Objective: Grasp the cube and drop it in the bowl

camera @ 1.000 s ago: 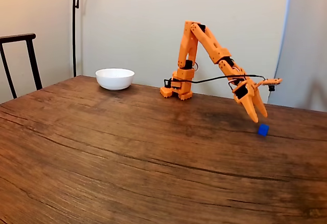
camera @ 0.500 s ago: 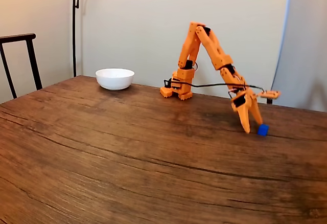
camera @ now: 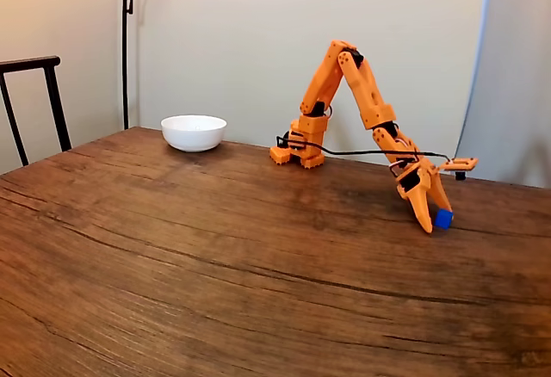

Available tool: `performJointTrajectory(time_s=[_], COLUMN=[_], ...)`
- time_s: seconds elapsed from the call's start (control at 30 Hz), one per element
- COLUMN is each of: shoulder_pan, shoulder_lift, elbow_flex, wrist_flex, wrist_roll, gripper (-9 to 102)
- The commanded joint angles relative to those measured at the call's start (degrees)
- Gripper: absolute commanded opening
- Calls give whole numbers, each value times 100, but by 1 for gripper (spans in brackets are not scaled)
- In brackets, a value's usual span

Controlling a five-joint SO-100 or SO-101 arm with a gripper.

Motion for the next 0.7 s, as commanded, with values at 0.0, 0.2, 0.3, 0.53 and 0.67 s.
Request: performJointTrajectory(time_s=[0.0,0.2,0.3,0.53,0.67], shoulder_pan=[-35,-18,-35,44,44], shoulder_lift=[18,18,18,9,9], elbow_flex=[-70,158,272,246,211], wrist_flex=[-70,-62,-62,-62,-62], wrist_roll=[-26,-193,-299,-308,-308], gripper=[49,47,40,32,31])
